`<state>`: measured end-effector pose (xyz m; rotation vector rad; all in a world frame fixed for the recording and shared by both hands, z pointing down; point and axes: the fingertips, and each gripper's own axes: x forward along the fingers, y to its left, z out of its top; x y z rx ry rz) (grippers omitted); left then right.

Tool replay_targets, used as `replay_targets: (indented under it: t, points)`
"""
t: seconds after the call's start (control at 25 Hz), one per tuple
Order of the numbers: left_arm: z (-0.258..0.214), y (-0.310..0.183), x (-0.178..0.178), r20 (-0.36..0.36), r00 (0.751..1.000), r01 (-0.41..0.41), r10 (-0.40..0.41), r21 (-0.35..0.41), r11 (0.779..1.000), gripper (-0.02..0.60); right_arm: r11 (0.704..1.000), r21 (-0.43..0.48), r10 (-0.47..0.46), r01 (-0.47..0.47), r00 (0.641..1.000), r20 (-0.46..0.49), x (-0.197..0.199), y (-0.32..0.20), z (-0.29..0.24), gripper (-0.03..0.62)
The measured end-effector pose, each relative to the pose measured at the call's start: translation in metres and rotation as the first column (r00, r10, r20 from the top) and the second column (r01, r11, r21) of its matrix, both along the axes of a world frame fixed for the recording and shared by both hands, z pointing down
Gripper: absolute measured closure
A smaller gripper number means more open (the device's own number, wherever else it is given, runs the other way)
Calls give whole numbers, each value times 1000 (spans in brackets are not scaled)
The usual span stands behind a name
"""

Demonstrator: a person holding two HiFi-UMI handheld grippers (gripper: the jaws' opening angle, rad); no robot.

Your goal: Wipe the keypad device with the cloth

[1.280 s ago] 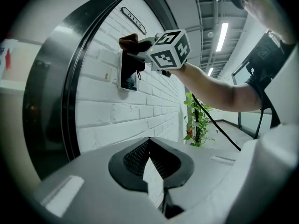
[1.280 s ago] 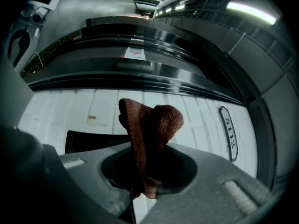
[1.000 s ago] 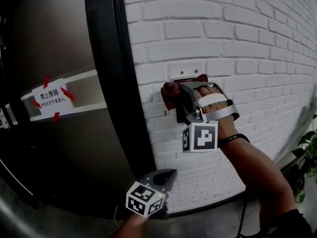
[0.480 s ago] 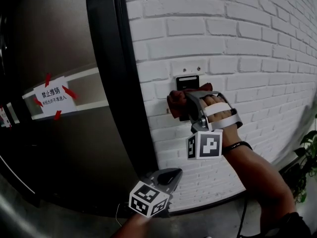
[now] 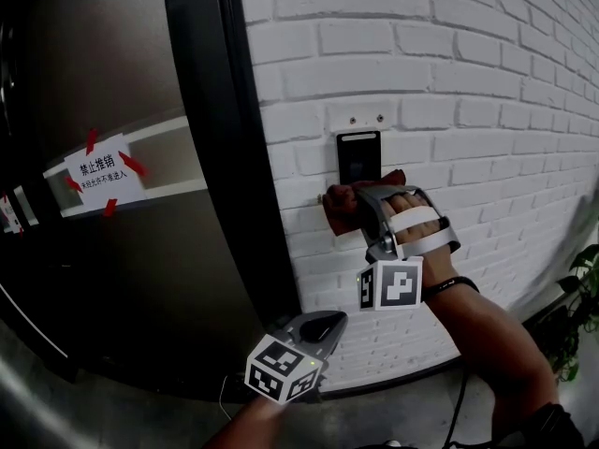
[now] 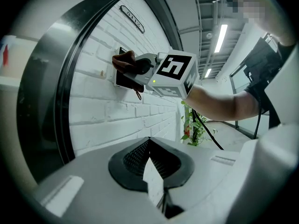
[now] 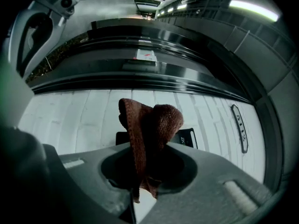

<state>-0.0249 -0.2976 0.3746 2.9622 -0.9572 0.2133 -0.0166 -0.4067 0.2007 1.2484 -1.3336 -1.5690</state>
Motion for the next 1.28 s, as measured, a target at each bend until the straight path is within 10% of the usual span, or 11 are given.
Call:
replay_targets:
  t: [1.28]
  points:
    - [17,8,-2,9,1000,-2,2,-36,999,565,991,-130,-4,4,1000,-1,1,3,54,539]
